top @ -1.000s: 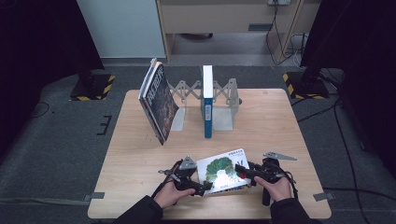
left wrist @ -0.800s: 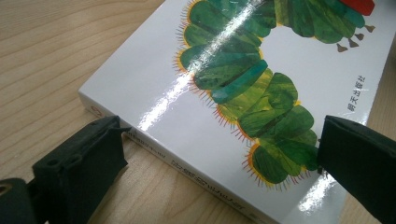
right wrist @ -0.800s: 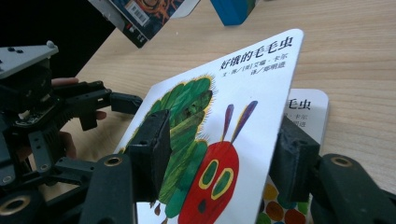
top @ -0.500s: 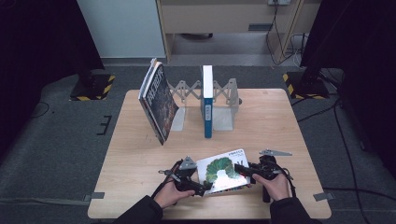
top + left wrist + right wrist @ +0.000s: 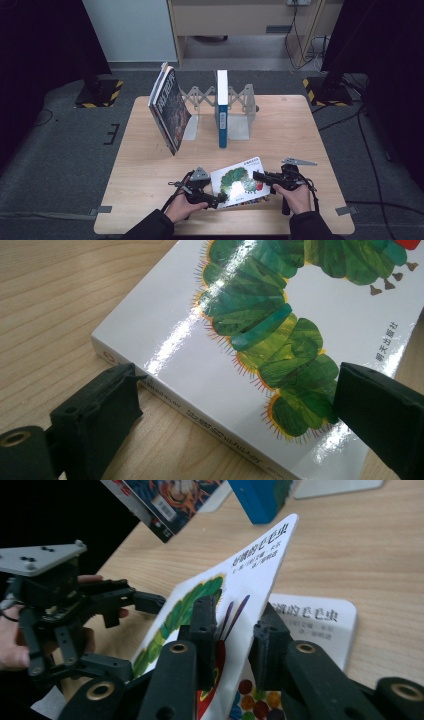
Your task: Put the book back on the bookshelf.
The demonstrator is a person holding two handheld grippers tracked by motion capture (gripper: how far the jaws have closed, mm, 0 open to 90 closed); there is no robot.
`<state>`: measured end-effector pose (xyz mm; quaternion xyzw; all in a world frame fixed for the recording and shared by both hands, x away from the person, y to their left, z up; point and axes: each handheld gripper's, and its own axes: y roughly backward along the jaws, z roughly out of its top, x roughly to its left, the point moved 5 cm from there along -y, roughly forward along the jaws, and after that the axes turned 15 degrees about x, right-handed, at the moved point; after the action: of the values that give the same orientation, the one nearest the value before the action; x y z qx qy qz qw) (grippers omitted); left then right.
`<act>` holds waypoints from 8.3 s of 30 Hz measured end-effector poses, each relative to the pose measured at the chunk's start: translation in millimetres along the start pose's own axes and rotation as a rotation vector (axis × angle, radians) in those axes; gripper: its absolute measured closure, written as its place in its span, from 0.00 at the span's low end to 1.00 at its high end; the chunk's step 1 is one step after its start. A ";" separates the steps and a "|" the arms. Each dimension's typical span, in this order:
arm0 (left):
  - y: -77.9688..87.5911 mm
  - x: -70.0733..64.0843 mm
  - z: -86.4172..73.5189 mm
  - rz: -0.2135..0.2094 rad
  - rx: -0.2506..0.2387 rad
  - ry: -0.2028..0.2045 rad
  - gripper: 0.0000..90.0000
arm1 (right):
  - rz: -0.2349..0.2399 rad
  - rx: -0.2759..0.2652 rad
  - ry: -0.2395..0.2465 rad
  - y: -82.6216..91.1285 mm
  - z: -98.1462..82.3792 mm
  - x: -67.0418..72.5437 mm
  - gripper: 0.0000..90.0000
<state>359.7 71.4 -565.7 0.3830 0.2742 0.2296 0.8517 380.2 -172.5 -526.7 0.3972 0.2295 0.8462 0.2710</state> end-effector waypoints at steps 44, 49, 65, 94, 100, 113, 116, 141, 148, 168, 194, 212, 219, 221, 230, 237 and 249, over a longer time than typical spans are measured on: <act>-4.3 -1.6 4.2 -0.102 -0.024 0.010 0.03 | 0.014 -0.100 0.122 11.7 9.6 11.5 0.83; -4.0 -1.2 4.0 -0.097 -0.024 0.011 0.04 | -0.050 -0.066 0.123 5.0 6.5 8.1 0.76; -3.2 0.6 4.1 -0.082 -0.030 0.012 0.10 | -0.184 0.043 0.099 -12.5 -4.6 -1.4 0.54; -1.8 5.3 4.3 -0.088 -0.057 0.070 0.20 | -0.152 0.093 0.117 -22.8 -8.2 5.8 0.42; -1.1 6.7 3.9 -0.076 -0.054 0.073 0.28 | -0.165 0.064 0.101 -18.0 -5.1 2.5 0.41; -1.2 6.5 3.8 -0.070 -0.053 0.071 0.32 | -0.232 0.050 0.108 -14.2 -3.7 -2.7 0.39; -1.1 6.7 3.7 -0.068 -0.053 0.072 0.33 | -0.276 0.042 0.104 -12.7 -3.2 -7.5 0.36; -3.1 -0.7 3.0 -0.104 -0.040 0.037 0.33 | -0.245 0.099 0.098 -20.5 -8.6 -9.1 0.44; -3.9 -4.7 2.6 -0.100 -0.036 0.027 0.32 | -0.228 0.099 0.117 -21.7 -8.0 -4.9 0.46; 8.7 -12.3 6.9 -0.153 -0.067 0.027 0.57 | -0.204 0.025 0.113 -15.8 -2.4 -3.8 0.46; 32.3 -25.2 24.7 -0.167 -0.066 0.000 0.82 | -0.171 -0.053 0.144 -6.8 5.9 -0.7 0.40; 61.0 -18.0 36.3 -0.108 -0.109 0.027 0.83 | -0.359 -0.037 0.131 11.1 4.7 -24.4 0.32; 71.7 -14.0 39.7 -0.081 -0.125 0.043 0.83 | -0.480 0.045 0.165 12.1 -0.2 -35.8 0.29; 75.4 -13.4 41.6 -0.066 -0.133 0.039 0.83 | -0.494 0.062 0.157 11.5 -1.7 -38.0 0.28; 88.9 -12.0 51.5 -0.031 -0.165 0.044 0.83 | -0.543 0.132 0.118 15.8 -9.0 -55.6 0.27; 96.6 -7.5 65.6 0.027 -0.201 0.051 0.83 | -0.560 0.151 0.101 17.1 -12.3 -62.8 0.25; 97.8 -5.3 101.3 0.109 -0.279 0.058 0.83 | -0.577 0.184 0.101 15.9 -15.9 -68.7 0.21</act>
<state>403.2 73.6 -431.7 0.2686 0.2429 0.3223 0.8747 400.0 -231.2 -564.0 0.2961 0.4218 0.7287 0.4511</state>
